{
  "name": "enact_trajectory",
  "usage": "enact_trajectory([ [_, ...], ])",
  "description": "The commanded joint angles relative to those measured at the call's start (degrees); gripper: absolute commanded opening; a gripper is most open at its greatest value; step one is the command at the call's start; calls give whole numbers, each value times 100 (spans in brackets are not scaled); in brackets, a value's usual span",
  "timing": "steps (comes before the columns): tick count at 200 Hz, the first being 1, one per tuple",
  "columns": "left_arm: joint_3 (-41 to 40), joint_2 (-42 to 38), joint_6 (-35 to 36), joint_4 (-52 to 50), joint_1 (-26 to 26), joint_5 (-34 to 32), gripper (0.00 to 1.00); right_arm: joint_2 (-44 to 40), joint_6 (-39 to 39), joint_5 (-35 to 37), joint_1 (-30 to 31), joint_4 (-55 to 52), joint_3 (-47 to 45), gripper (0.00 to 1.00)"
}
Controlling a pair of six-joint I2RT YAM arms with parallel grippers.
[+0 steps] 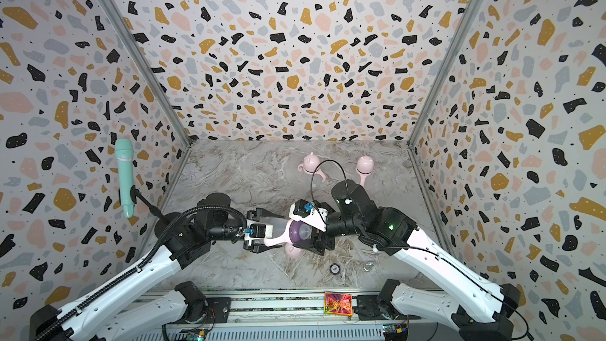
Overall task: Assemble the baby bottles
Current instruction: Screw the nipple onto the baby bottle.
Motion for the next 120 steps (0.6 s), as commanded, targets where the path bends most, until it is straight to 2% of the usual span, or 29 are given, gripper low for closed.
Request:
enact_trajectory([
  [1,225,-91,41,236,-6,186,13,-56,110,25,26,12,-54,69],
  [50,179,-166,-64,415,-18,-134,13,83,442,-464,24,383,-309,37],
  [72,18,-309,-315,850,-17,-963,12,271,829,-1028,-60,719,-367,24],
  [96,-237,-522,-379,1344,-26,-2025,11,504,1540,-2092,-606,1159,-355,7],
  [120,-526,-719,-264,1799,-39,-3118,11,696,2334,-2765,-1037,1700,-340,1],
])
